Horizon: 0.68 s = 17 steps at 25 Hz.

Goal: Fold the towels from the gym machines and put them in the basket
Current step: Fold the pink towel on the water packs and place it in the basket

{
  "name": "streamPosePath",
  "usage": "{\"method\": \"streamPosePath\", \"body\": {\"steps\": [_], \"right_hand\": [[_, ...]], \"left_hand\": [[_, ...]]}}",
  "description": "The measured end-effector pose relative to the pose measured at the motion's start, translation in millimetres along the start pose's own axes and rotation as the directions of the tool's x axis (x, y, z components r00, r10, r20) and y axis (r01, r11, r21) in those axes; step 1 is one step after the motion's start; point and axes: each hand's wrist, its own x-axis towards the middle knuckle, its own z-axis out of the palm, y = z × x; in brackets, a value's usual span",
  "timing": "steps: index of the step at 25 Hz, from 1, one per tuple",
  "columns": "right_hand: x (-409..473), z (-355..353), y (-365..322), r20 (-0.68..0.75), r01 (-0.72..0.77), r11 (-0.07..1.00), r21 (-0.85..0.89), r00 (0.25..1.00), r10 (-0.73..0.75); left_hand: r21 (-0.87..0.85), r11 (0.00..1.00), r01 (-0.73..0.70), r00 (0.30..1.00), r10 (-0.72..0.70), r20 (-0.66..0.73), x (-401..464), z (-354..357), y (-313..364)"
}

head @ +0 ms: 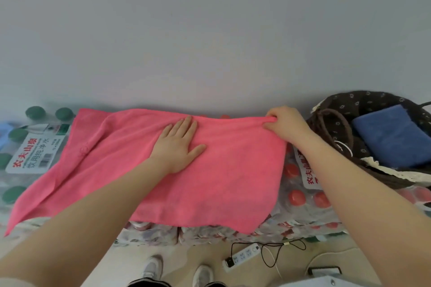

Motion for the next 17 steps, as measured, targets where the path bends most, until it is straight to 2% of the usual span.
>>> {"method": "streamPosePath", "body": {"steps": [2, 3, 5, 8, 10, 14, 17], "right_hand": [[3.4, 13.4, -17.2, -0.137, 0.003, 0.994, -0.113, 0.99, -0.018], [2.1, 21.9, -33.3, -0.16, 0.06, 0.988, -0.141, 0.984, -0.083], [-0.6, 37.0, -73.6, -0.173, 0.266, 0.961, -0.082, 0.945, -0.276], [-7.9, 53.9, -151.7, -0.136, 0.55, 0.833, 0.062, 0.831, -0.539], [-8.2, 67.3, -201.9, -0.117, 0.639, 0.756, 0.139, 0.769, -0.628], [0.7, 90.8, -286.1, -0.101, 0.67, 0.673, 0.314, 0.728, -0.678], [8.8, 108.5, -330.1, 0.022, 0.72, 0.647, 0.249, 0.664, -0.747]], "left_hand": [[-0.114, 0.993, -0.029, 0.999, 0.027, -0.02, -4.8, -7.6, -2.7], [-0.199, 0.979, -0.038, 0.998, 0.027, -0.057, -10.6, -12.8, -6.9], [-0.287, 0.957, -0.034, 0.989, -0.01, -0.15, -28.2, -22.8, -21.1], [-0.242, 0.968, 0.067, 0.949, -0.137, -0.284, -65.0, -33.1, -59.8], [-0.208, 0.955, 0.211, 0.91, -0.269, -0.314, -90.9, -39.5, -88.2], [-0.191, 0.848, 0.495, 0.817, -0.529, -0.231, -138.2, -46.1, -136.4], [-0.132, 0.828, 0.545, 0.821, -0.559, -0.119, -160.0, -44.7, -161.5]]}}
